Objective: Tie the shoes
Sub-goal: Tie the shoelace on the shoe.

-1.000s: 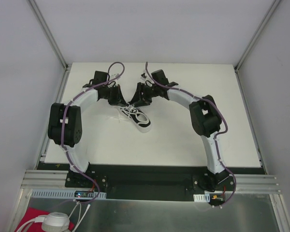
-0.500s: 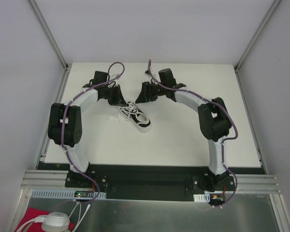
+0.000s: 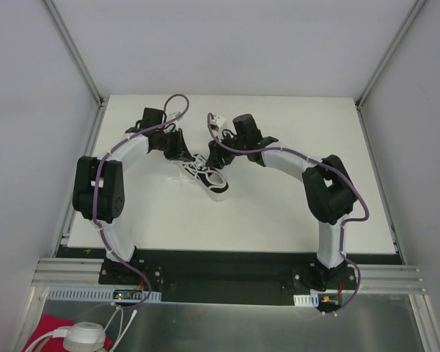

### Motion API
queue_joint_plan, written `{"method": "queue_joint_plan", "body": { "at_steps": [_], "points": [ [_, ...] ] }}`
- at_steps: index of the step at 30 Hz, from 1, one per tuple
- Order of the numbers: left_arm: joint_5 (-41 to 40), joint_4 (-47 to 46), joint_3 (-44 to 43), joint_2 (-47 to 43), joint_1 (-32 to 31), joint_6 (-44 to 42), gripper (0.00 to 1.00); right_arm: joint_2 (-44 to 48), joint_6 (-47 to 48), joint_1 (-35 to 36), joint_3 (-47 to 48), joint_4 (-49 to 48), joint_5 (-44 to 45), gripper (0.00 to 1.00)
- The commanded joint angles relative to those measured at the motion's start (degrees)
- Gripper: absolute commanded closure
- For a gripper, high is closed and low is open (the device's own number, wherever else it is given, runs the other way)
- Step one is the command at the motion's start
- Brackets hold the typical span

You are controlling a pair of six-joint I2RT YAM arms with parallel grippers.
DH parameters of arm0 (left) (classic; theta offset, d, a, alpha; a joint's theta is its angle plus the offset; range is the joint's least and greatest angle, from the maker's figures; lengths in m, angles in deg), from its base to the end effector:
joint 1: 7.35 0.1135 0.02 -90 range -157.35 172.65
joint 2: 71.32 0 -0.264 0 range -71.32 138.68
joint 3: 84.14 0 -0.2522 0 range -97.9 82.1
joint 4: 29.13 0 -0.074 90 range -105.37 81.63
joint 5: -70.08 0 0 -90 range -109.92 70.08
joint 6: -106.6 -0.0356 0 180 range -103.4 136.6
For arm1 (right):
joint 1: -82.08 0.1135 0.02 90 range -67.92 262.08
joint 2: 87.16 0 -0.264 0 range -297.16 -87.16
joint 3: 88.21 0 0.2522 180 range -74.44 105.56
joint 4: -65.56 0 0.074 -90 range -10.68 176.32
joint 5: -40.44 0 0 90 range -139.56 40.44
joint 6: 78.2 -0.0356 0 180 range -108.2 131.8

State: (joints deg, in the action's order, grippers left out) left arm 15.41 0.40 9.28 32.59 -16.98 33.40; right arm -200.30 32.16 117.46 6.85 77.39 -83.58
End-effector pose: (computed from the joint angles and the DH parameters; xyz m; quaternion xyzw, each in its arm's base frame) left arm 0.3857 -0.0863 0.2194 0.0559 0.8914 -0.3548 0.2765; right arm 0.3580 0.2786 0.2264 -0.5164 0.6633 0.3136 0.4416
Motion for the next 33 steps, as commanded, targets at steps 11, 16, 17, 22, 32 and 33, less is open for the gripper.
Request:
{"method": "queue_joint_plan", "body": {
  "at_steps": [11, 16, 17, 22, 32, 33],
  "points": [
    [-0.53, 0.05, 0.04, -1.09, 1.01, -1.42, 1.00, -2.52, 8.38, 3.38, 4.57, 0.53, 2.55, 0.49],
    [-0.44, 0.14, 0.13, -1.09, 1.01, -1.42, 1.00, -4.01, 7.68, 3.56, 6.77, 0.53, 2.82, 0.49],
    [-0.53, 0.14, 0.13, -1.17, 1.10, -1.42, 1.00, -4.45, 7.50, 3.65, 7.03, 0.53, 2.82, 0.49],
    [-0.44, 0.14, 0.22, -1.26, 1.10, -1.42, 1.00, -5.86, 6.54, 3.65, 9.31, 0.44, 3.08, 0.50],
    [-0.35, 0.05, 0.22, -1.44, 1.10, -1.33, 1.00, -7.62, 5.13, 3.65, 11.86, 0.97, 3.44, 0.50],
    [-0.26, 0.14, 0.22, -1.44, 1.10, -1.33, 1.00, -7.79, 4.95, 3.65, 11.95, 1.05, 3.26, 0.48]
  ]
}}
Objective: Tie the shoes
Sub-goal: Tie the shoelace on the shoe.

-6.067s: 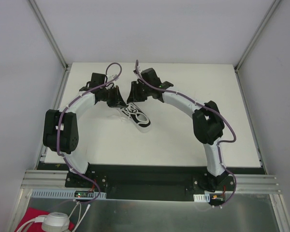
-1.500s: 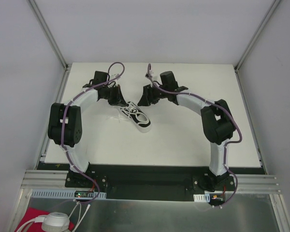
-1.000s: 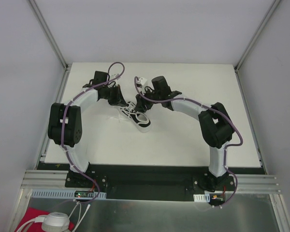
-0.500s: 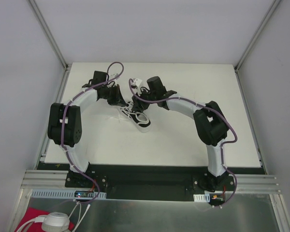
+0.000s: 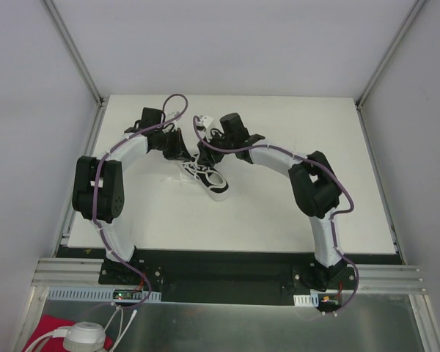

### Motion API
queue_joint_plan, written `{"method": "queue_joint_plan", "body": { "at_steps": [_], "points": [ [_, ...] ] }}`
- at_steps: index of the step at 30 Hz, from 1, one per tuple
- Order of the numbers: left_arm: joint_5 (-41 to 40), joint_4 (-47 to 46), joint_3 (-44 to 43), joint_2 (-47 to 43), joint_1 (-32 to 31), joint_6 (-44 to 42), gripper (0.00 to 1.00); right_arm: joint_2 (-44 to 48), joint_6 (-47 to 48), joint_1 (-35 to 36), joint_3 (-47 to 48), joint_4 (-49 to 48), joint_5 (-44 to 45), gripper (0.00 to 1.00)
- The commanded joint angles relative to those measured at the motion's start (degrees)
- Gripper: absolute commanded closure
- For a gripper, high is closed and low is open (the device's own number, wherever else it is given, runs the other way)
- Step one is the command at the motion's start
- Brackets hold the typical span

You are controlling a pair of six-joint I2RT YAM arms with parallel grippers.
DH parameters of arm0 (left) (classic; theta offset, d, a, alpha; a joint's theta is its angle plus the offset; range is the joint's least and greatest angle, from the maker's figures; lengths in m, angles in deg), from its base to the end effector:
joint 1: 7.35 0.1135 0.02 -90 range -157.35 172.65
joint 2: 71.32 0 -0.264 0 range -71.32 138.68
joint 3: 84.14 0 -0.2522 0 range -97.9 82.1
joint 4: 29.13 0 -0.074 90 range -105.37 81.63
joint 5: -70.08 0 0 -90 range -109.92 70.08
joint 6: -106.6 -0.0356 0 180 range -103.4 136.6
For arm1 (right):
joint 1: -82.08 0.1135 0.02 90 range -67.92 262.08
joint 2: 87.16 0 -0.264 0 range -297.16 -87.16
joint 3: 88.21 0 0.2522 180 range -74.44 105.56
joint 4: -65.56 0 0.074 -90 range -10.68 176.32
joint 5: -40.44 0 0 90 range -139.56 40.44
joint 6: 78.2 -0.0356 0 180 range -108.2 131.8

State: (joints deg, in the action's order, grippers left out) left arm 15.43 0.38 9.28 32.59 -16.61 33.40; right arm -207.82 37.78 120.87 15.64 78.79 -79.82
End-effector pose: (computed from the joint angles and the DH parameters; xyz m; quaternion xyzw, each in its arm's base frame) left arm 0.3862 -0.0838 0.2195 0.0532 0.8914 -0.3541 0.2778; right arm 0.3681 0.3189 0.2152 -0.5580 0.6363 0.2785 0.4541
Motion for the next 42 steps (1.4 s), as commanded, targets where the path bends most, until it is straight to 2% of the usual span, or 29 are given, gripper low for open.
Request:
{"method": "queue_joint_plan", "body": {
  "at_steps": [1, 6, 16, 19, 20, 21, 30, 38, 41, 42],
  "points": [
    [-0.20, 0.07, 0.22, -1.35, 0.73, -1.24, 1.00, -0.28, -0.93, 0.33, 3.34, -0.34, -0.59, 0.48],
    [-0.37, 0.16, 0.31, -1.70, 0.73, -1.42, 1.00, -1.42, -2.94, 0.24, 4.48, -0.43, -0.76, 0.46],
    [-0.55, 0.16, 0.48, -2.14, 0.82, -1.50, 1.00, -2.82, -5.76, 0.15, 5.45, -0.52, -0.76, 0.47],
    [-0.55, 0.16, 0.39, -2.14, 0.91, -1.42, 1.00, -2.91, -6.46, 0.15, 5.37, -0.61, -1.12, 0.52],
    [-0.46, -0.01, 0.48, -2.14, 0.99, -1.42, 1.00, -3.00, -6.73, 0.15, 5.45, -0.78, -1.20, 0.60],
    [-0.55, 0.16, 0.40, -2.05, 0.99, -1.42, 1.00, -3.09, -6.99, 0.06, 5.54, -0.87, -1.64, 0.62],
    [-0.37, 0.07, 0.57, -2.23, 0.99, -1.42, 1.00, -4.14, -9.89, 0.06, 6.94, -2.63, -3.75, 0.63],
    [-0.55, 0.16, 0.57, -2.32, 0.99, -1.42, 1.00, -4.49, -11.91, -0.64, 7.12, -2.80, -5.33, 0.90],
    [-0.46, 0.16, 0.39, -2.14, 0.99, -1.42, 1.00, -4.41, -13.49, -1.34, 7.30, -2.80, -6.21, 0.99],
    [-0.46, 0.16, 0.13, -2.05, 1.08, -1.42, 1.00, -4.32, -13.84, -1.87, 7.30, -2.72, -6.82, 0.99]
  ]
}}
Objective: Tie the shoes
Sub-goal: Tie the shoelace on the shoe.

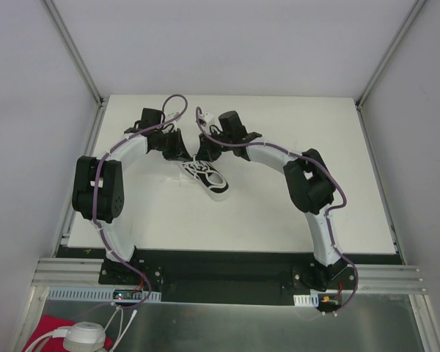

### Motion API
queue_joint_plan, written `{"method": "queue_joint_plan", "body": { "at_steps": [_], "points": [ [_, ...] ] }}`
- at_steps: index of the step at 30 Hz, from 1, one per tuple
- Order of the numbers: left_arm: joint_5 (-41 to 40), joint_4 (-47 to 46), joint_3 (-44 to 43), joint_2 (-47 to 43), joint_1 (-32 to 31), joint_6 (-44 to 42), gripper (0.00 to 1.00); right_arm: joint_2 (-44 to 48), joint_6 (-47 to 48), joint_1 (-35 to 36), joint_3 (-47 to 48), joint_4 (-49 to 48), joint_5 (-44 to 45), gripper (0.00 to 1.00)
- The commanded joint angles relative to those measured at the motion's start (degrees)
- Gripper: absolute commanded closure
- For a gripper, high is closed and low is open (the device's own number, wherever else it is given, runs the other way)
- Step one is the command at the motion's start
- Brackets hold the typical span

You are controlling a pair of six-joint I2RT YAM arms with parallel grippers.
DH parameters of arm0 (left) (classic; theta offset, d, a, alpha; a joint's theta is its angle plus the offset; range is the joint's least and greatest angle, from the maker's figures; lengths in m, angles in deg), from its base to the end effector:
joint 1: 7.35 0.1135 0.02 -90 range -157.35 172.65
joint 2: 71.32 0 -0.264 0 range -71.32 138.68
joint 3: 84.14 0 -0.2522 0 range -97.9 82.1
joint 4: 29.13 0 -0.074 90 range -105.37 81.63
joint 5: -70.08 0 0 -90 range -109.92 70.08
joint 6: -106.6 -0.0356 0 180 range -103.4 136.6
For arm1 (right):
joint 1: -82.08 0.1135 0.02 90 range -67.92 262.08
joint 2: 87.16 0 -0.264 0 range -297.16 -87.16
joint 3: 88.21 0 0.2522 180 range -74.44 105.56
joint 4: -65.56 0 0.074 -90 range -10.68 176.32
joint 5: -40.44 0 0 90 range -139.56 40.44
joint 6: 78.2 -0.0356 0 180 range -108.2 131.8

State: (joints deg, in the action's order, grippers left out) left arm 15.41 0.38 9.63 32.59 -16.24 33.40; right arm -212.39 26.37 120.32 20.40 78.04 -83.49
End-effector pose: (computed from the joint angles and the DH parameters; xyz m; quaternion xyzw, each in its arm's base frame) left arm 0.3859 -0.0812 0.2176 0.0493 0.8926 -0.3528 0.2762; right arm 0.3839 0.3278 0.2067 -0.4991 0.6728 0.3456 0.4228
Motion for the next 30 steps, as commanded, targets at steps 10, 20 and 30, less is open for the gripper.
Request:
{"method": "queue_joint_plan", "body": {
  "at_steps": [10, 20, 30],
  "points": [
    [-0.09, 0.68, -3.99, 0.58, 0.62, -1.50, 1.00, 2.00, -2.79, -3.87, 3.24, 3.28, -9.83, 0.99],
    [1.23, 2.71, -11.11, 6.73, 0.62, -2.56, 1.00, 3.50, -8.85, -7.91, 3.41, 7.16, -20.46, 0.99],
    [-0.17, 2.71, -12.35, 9.46, 0.62, -3.17, 1.00, 1.57, -14.39, -8.80, 6.31, 11.21, -34.18, 0.99]
  ]
}}
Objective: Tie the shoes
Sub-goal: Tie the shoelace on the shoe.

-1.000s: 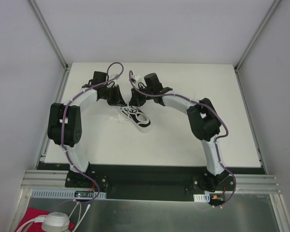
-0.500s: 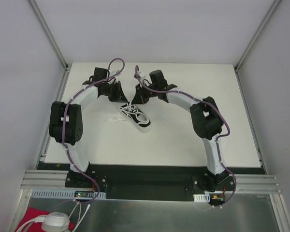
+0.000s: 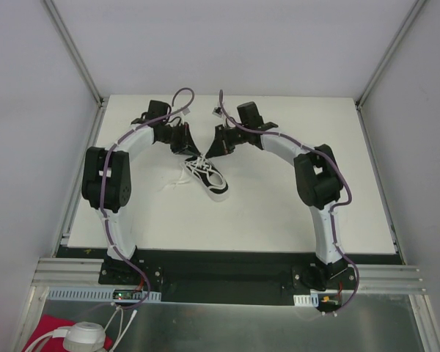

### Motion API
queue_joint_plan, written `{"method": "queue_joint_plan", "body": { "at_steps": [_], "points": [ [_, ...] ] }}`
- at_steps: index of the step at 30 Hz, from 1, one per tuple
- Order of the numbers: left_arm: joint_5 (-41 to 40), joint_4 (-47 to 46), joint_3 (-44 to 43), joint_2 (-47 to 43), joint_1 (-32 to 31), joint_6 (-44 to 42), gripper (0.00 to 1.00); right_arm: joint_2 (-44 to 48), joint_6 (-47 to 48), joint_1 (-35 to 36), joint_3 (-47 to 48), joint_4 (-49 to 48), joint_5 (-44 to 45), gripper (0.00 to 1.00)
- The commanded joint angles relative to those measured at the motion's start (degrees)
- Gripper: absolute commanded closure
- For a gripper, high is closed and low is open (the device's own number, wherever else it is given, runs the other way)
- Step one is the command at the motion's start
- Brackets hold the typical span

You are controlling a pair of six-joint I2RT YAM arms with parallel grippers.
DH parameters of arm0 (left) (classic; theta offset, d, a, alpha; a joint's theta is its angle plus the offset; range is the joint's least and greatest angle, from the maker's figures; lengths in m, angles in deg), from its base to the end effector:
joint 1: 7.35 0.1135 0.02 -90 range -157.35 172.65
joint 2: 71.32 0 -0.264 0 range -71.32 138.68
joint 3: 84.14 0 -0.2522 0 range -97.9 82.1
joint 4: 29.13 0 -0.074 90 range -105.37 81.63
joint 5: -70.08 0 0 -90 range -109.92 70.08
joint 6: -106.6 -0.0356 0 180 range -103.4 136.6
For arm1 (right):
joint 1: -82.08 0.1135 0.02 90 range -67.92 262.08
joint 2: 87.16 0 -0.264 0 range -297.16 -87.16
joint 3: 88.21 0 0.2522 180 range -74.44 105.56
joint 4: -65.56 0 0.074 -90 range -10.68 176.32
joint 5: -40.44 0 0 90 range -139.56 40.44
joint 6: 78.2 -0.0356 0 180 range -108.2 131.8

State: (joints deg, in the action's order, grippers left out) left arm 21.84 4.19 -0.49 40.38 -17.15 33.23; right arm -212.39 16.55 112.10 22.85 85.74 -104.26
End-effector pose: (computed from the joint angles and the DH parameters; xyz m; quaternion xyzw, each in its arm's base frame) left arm 0.4170 -0.0961 0.2165 0.0735 0.8802 -0.4000 0.2448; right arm 0.4140 0.2728 0.2140 -0.4394 0.6856 0.4872 0.3157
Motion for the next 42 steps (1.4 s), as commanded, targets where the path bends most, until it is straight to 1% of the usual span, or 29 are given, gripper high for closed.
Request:
{"method": "queue_joint_plan", "body": {
  "at_steps": [1, 5, 8, 9, 10, 11, 12, 13, 14, 15, 16, 17, 22, 24, 26, 27, 31, 33, 34, 36, 37, 38, 39, 40, 42],
  "points": [
    [-6.78, -1.01, -2.40, 1.77, 1.54, -3.09, 1.00, 1.13, -6.32, -0.58, 4.30, 3.43, -14.29, 0.99],
    [-7.48, -0.83, -2.75, 1.94, 1.54, -3.26, 1.00, -1.68, -12.65, -0.58, 6.85, 2.90, -20.70, 0.99],
    [-8.10, -0.74, -2.58, 1.77, 1.54, -3.61, 1.00, -2.56, -18.88, -0.49, 5.28, -2.53, -24.57, 0.99],
    [-8.27, -0.74, -2.49, 1.68, 1.54, -3.61, 1.00, -2.74, -21.60, -0.58, 4.49, -8.29, -25.02, 0.99],
    [-8.27, -0.74, -2.40, 1.68, 1.54, -3.61, 1.00, -2.74, -27.11, -0.58, 2.74, -11.74, -25.54, 0.99],
    [-8.27, -0.66, -2.32, 1.68, 1.54, -3.61, 1.00, -2.74, -30.56, -0.58, 1.94, -15.17, -25.55, 0.99],
    [-8.27, -0.65, -2.14, 1.68, 1.63, -3.53, 1.00, -3.00, -32.94, -0.58, 1.41, -20.69, -25.63, 0.99],
    [-8.18, -0.74, -2.14, 1.50, 1.54, -3.44, 0.97, -3.35, -36.88, -0.58, 1.14, -22.57, -25.72, 0.99],
    [-8.36, -0.66, -1.97, 1.24, 1.63, -3.44, 0.88, -3.62, -38.05, -0.66, 1.05, -23.98, -25.46, 0.99],
    [-8.62, -0.65, -1.88, 0.98, 1.54, -3.35, 0.84, -4.40, -38.59, -0.67, 1.23, -24.52, -25.11, 0.99],
    [-9.06, -0.57, -1.62, 0.54, 1.63, -3.26, 0.82, -4.76, -39.11, -0.84, 1.32, -24.52, -24.67, 0.99],
    [-9.50, -0.57, -1.00, -0.42, 1.54, -3.18, 0.78, -5.28, -39.99, -1.10, 1.49, -24.43, -23.97, 0.99],
    [-11.78, -0.65, 1.90, -4.55, 1.54, -2.65, 0.72, -7.40, -40.44, -1.63, 0.79, -24.87, -23.35, 0.99],
    [-12.40, -0.57, 3.39, -6.66, 1.54, -2.47, 0.67, -7.75, -40.53, -1.72, 0.70, -24.87, -23.09, 0.99],
    [-13.80, -0.65, 4.88, -8.68, 1.63, -2.38, 0.59, -8.01, -40.53, -1.89, 0.70, -24.79, -22.56, 0.99],
    [-14.50, -0.57, 5.59, -9.56, 1.54, -2.38, 0.54, -8.36, -41.05, -1.98, 0.61, -24.78, -22.38, 0.99],
    [-16.97, -0.65, 8.40, -13.96, 1.54, -2.03, 0.41, -9.15, -42.19, -2.51, 0.53, -24.78, -21.07, 0.99],
    [-16.36, -1.00, 10.24, -16.68, 1.45, -1.33, 0.40, -9.33, -42.72, -2.60, 0.26, -24.78, -20.01, 0.99],
    [-15.57, -1.62, 12.43, -18.69, 1.02, -1.07, 0.41, -9.24, -42.81, -2.69, -0.09, -24.78, -19.66, 0.99],
    [-13.30, -4.16, 14.72, -20.64, 0.14, -0.63, 0.45, -9.07, -43.07, -2.77, -0.35, -24.70, -18.69, 0.99],
    [-12.50, -5.13, 16.91, -22.56, -0.91, -0.37, 0.49, -9.07, -43.25, -2.86, -0.53, -24.70, -18.34, 0.99],
    [-10.92, -6.79, 18.41, -23.54, -1.35, -0.10, 0.51, -9.07, -43.34, -2.78, -0.53, -24.70, -17.99, 0.99],
    [-9.26, -11.07, 19.91, -24.50, -1.88, 0.60, 0.52, -9.07, -43.51, -2.86, -0.44, -24.61, -17.81, 0.99],
    [-7.50, -13.11, 22.36, -26.17, -2.41, 0.95, 0.52, -9.07, -43.60, -2.86, -0.35, -24.70, -17.73, 0.99],
    [-6.87, -15.76, 23.26, -26.62, -4.08, 0.78, 0.54, -9.24, -43.95, -2.86, 0.08, -24.70, -17.46, 0.99]
  ]
}}
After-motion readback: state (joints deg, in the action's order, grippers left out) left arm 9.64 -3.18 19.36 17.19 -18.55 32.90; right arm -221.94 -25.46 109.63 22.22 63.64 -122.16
